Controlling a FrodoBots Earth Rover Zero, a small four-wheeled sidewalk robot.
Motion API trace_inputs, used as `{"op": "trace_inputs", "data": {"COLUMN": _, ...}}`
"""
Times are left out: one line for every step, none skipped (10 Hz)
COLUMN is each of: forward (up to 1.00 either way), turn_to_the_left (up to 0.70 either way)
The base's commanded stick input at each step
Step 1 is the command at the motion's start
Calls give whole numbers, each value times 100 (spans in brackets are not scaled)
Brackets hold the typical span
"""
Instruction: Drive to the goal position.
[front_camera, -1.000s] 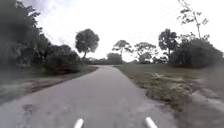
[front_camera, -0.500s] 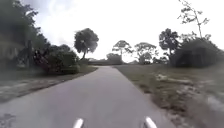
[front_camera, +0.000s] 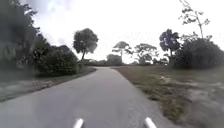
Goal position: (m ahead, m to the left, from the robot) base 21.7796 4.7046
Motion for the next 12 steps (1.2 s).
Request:
{"op": "trace_inputs", "data": {"forward": 85, "turn_to_the_left": 3}}
{"op": "trace_inputs", "data": {"forward": 85, "turn_to_the_left": 10}}
{"op": "trace_inputs", "data": {"forward": 85, "turn_to_the_left": 23}}
{"op": "trace_inputs", "data": {"forward": 85, "turn_to_the_left": 34}}
{"op": "trace_inputs", "data": {"forward": 85, "turn_to_the_left": 29}}
{"op": "trace_inputs", "data": {"forward": 85, "turn_to_the_left": 12}}
{"op": "trace_inputs", "data": {"forward": 85, "turn_to_the_left": 0}}
{"op": "trace_inputs", "data": {"forward": 85, "turn_to_the_left": 0}}
{"op": "trace_inputs", "data": {"forward": 85, "turn_to_the_left": 0}}
{"op": "trace_inputs", "data": {"forward": 85, "turn_to_the_left": 0}}
{"op": "trace_inputs", "data": {"forward": 85, "turn_to_the_left": 0}}
{"op": "trace_inputs", "data": {"forward": 85, "turn_to_the_left": 0}}
